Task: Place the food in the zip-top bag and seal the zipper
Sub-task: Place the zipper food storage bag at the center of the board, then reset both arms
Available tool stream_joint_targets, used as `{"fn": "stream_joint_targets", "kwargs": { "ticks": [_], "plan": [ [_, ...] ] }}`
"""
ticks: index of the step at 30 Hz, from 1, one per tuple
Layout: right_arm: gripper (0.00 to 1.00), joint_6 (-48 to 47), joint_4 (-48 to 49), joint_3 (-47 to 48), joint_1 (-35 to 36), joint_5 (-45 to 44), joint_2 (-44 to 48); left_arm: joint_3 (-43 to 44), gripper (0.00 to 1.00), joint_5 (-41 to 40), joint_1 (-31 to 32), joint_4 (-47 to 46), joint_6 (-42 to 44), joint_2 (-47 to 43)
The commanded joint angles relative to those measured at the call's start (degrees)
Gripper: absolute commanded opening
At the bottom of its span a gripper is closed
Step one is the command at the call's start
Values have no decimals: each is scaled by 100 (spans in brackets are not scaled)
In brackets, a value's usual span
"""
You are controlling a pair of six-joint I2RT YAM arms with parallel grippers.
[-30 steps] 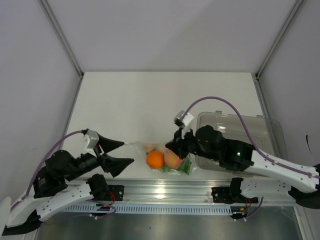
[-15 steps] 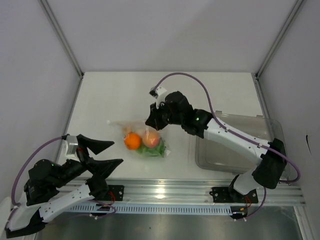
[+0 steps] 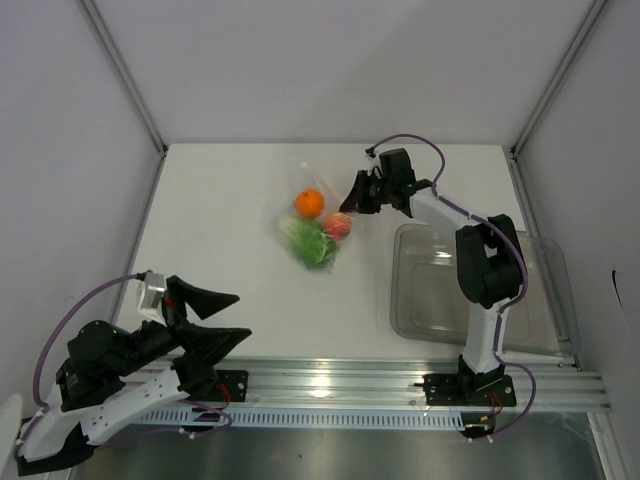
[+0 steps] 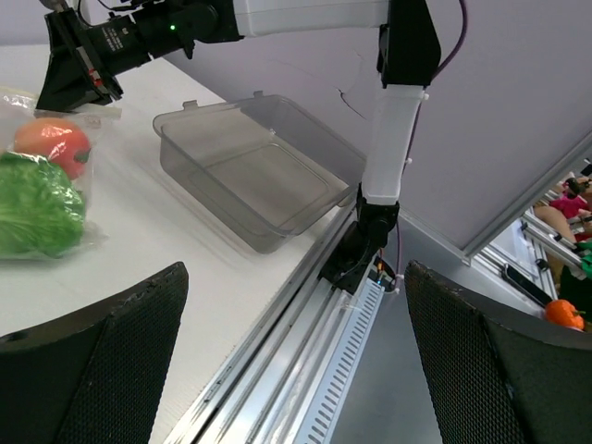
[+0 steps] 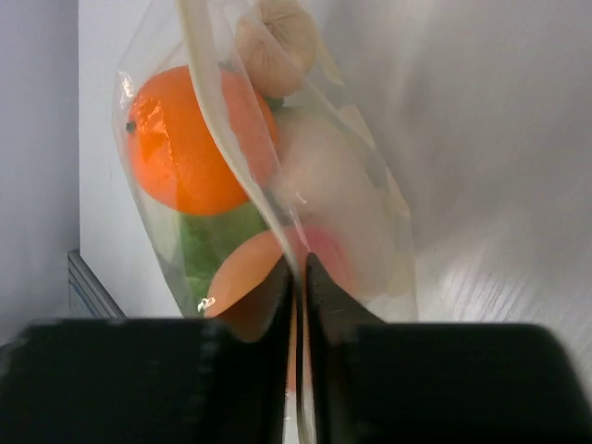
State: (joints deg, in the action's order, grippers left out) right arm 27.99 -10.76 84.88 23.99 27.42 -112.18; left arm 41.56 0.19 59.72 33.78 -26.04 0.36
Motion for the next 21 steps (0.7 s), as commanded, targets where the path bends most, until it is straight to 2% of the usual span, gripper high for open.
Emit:
{"fn": "stream_joint_targets", "kwargs": {
  "ticks": [1, 2, 4, 5, 8, 11, 15, 16, 21],
  "plan": [
    [19, 172, 356, 64, 71, 370, 30, 1, 99, 148, -13, 93, -252, -203],
    [34, 128, 277, 64, 88, 195, 47, -16, 99, 157, -13, 102, -304, -203],
    [48, -21, 207, 46, 123, 10, 178, -104, 99, 183, -13, 85, -331, -186],
    [67, -100, 15, 72, 132, -113, 240, -148, 100, 210, -13, 68, -349, -177],
    [97, -495, -390, 239, 246, -658, 617, -175, 99, 227, -13, -3, -358, -80],
    [99, -846, -882, 494, 334, -1088, 1092, -210, 99, 219, -22, -47, -384, 139],
    [99, -1172, -1743, 749, 632, -2221, 1795, -367, 99, 175, -13, -161, -507, 315],
    [99, -1182, -2023, 723, 738, -2832, 1970, -420, 99, 175, -13, -231, -524, 333],
    [99, -841, -2693, -295, 1423, -4690, 3192, -763, 100, 70, -13, -618, -841, 490]
  ]
}}
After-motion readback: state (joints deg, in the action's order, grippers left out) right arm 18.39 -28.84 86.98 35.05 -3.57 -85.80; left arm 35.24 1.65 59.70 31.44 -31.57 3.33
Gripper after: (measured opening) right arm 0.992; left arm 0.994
